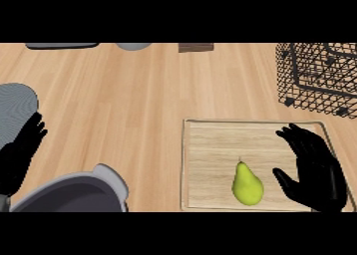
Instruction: Pick the pear from the tray and place it in the tiered basket
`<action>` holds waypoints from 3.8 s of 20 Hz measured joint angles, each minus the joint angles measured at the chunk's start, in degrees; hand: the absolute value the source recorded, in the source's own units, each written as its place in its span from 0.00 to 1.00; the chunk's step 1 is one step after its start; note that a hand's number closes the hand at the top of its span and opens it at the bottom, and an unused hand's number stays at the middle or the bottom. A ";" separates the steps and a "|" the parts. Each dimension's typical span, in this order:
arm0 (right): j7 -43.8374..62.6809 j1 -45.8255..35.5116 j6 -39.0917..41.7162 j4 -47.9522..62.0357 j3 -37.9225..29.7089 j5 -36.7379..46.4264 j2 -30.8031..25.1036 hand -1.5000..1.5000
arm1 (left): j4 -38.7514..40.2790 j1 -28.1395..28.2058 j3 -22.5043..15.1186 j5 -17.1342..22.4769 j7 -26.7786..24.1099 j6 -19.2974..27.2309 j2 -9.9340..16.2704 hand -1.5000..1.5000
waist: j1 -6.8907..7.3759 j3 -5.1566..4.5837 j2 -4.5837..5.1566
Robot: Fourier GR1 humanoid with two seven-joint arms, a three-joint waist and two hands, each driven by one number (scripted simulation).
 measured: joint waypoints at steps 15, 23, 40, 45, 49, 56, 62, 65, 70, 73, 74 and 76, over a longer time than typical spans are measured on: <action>13.48 7.17 -4.95 -11.37 8.18 31.12 -18.83 0.00 | 1.69 0.07 0.89 -0.93 2.42 -2.46 1.22 0.50 | 0.70 -0.50 -0.04; 31.26 4.80 -1.18 -21.41 11.23 31.58 -20.22 0.00 | 1.05 0.78 1.59 -2.48 2.68 -3.06 0.43 0.50 | 1.13 -0.39 -0.04; 42.56 7.55 6.23 -23.81 8.03 31.61 -22.63 0.00 | 2.34 0.48 4.94 -5.08 2.85 -5.30 -1.45 0.50 | 0.95 -0.44 0.03; 39.06 7.24 8.32 -19.40 7.72 31.70 -21.24 0.00 | 1.46 1.00 5.24 -6.05 3.57 -5.71 -2.13 0.50 | 1.11 -0.36 0.01; 38.09 5.26 8.34 -16.69 8.00 32.93 -18.83 0.00 | 0.90 1.06 5.85 -6.28 4.51 -6.30 -2.61 0.50 | 1.21 -0.42 0.05; 34.76 3.64 8.23 -12.52 8.38 36.02 -15.63 0.00 | 1.08 1.29 6.35 -7.66 4.63 -7.24 -3.20 0.50 | 1.26 -0.28 0.01; 33.35 2.18 7.16 -9.94 9.78 38.86 -12.85 0.00 | 0.91 4.21 5.57 -7.44 3.68 -7.52 -1.99 0.50 | 1.48 0.18 -0.07; 34.10 0.44 7.43 -8.97 9.76 39.09 -11.87 0.00 | 0.03 5.00 5.61 -7.06 3.70 -7.27 -1.97 0.50 | 1.54 0.10 -0.03; 34.06 -1.91 6.78 -5.29 10.59 40.32 -9.30 0.00 | 0.98 5.10 4.74 -6.50 3.18 -7.00 -1.90 0.50 | 1.47 -0.16 0.11; 33.74 -1.80 5.82 -4.22 11.74 42.27 -7.60 0.00 | 2.82 4.21 5.36 -6.66 2.00 -7.46 -3.32 0.50 | 1.31 -0.62 0.22; 33.75 -1.91 5.63 -3.85 12.23 42.88 -6.84 0.00 | 2.55 3.80 5.25 -6.90 2.66 -7.40 -3.56 0.50 | 1.31 -0.64 0.22; 33.69 -2.85 5.75 -2.65 12.56 43.76 -5.90 0.00 | 3.14 3.72 5.65 -6.86 2.61 -8.17 -3.64 0.50 | 1.33 -0.66 0.22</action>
